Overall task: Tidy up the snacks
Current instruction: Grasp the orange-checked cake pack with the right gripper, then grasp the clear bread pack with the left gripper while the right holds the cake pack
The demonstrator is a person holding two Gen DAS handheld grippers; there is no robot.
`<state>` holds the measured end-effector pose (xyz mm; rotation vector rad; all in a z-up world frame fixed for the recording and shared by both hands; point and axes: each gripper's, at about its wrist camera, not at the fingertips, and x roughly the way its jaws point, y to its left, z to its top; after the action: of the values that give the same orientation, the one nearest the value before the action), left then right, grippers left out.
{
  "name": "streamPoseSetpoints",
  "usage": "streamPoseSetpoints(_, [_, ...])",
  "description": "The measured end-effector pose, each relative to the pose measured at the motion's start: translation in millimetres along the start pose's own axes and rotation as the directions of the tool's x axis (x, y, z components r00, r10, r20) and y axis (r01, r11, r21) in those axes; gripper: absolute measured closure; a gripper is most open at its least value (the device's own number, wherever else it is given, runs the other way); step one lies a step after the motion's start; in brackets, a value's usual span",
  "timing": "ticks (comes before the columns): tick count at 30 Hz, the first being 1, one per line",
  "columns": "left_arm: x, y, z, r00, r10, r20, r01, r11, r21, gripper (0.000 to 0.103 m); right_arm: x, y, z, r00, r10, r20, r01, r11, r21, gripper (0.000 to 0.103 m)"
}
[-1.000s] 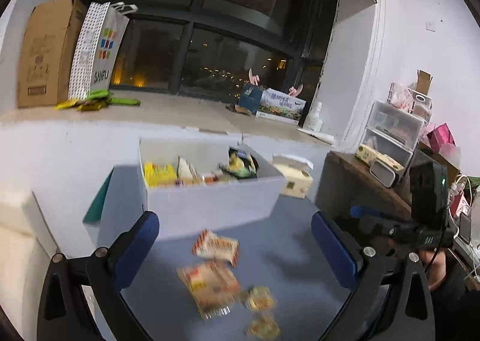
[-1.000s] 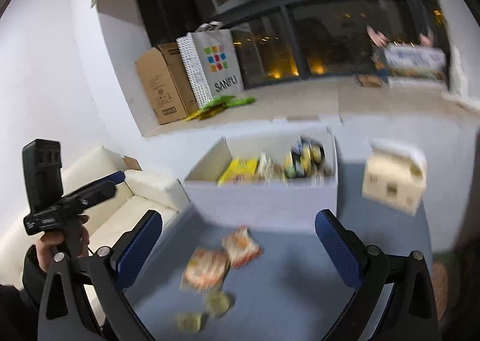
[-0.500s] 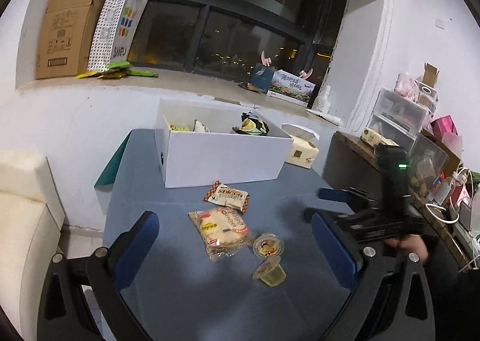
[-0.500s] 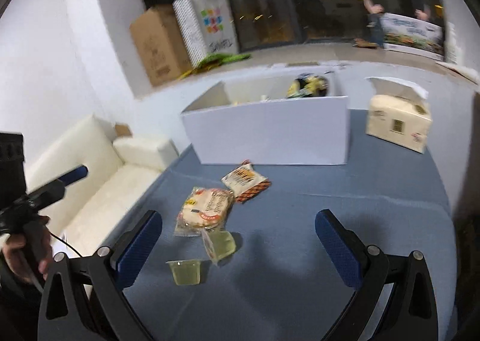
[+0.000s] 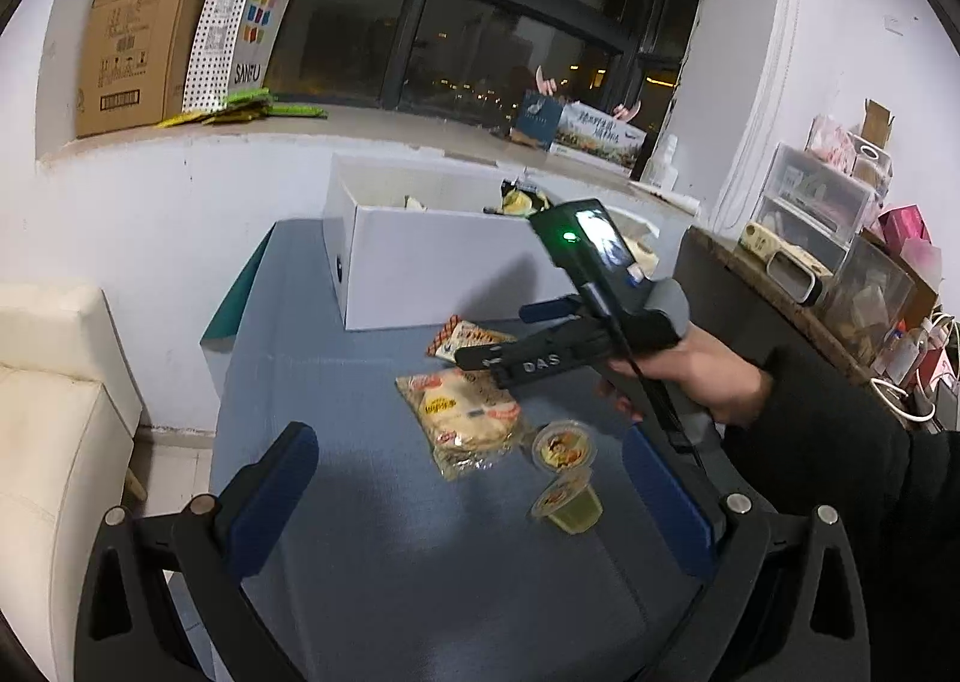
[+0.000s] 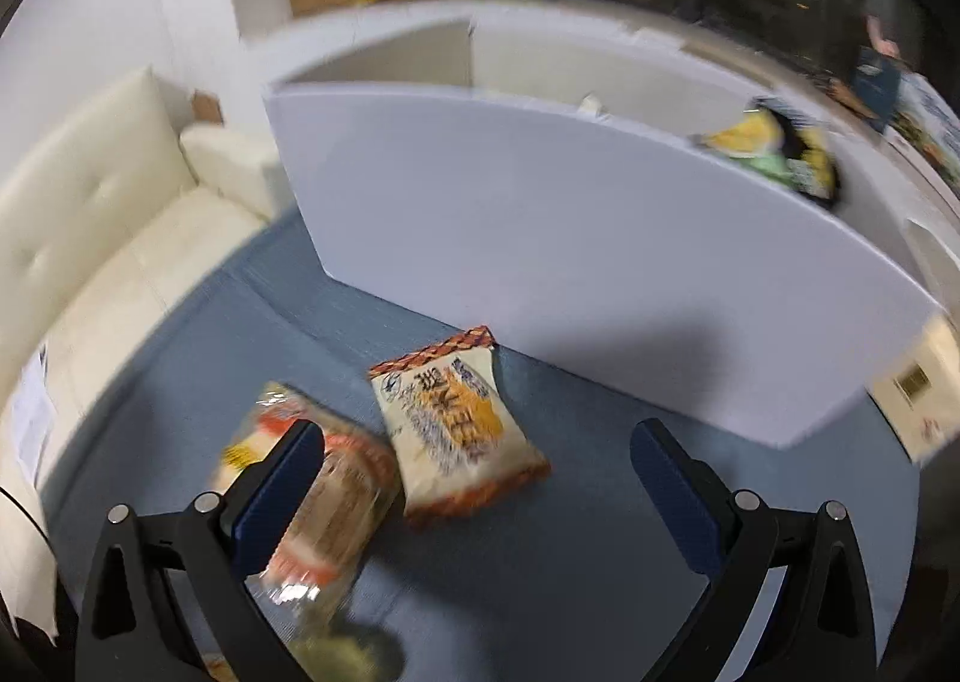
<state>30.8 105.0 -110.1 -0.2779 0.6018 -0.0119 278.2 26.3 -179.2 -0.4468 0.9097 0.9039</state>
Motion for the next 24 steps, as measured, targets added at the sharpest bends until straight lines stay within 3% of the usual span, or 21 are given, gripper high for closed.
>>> streamPoseSetpoints(3, [5,2,-2,1.0,0.001,-0.012,-0.001,1.0,-0.008,0.0,18,1,4,0.999,-0.006,-0.049,0.005,1.0,-0.02,0.001])
streamPoseSetpoints(4, [6,2,-3,1.0,0.001,-0.014,-0.001,1.0,-0.01,0.0,19,-3,5,0.998,0.031,-0.046,-0.031,0.999,0.009,0.005])
streamPoseSetpoints(5, [6,2,-3,1.0,-0.001,-0.016,0.001,1.0,-0.011,0.0,21,-5,5,0.998,0.038,-0.055,-0.036,0.999,0.021,0.038])
streamPoseSetpoints(6, [8,3,-3,1.0,-0.003,-0.019,0.003,1.0,-0.011,0.0,21,-5,4,0.999,-0.007,-0.051,0.008,1.0,0.012,0.058])
streamPoseSetpoints(7, [9,3,-4,1.0,-0.002,-0.022,0.002,1.0,-0.012,0.0,19,-4,2,0.999,-0.028,-0.043,0.028,1.0,0.004,0.059])
streamPoseSetpoints(9, [14,4,-3,0.999,0.0,-0.035,0.0,1.0,-0.019,0.0,16,-8,-1,0.999,0.024,-0.047,-0.023,0.999,0.024,0.062])
streamPoseSetpoints(12, [25,3,-2,0.998,0.009,-0.061,-0.01,1.0,-0.024,0.0,4,-11,-6,0.999,0.018,-0.028,-0.017,0.999,0.033,0.064])
streamPoseSetpoints(24, [113,-23,22,0.975,0.052,-0.217,-0.045,0.998,0.036,0.0,-99,-24,-38,0.987,0.026,0.161,-0.042,0.995,0.095,0.064])
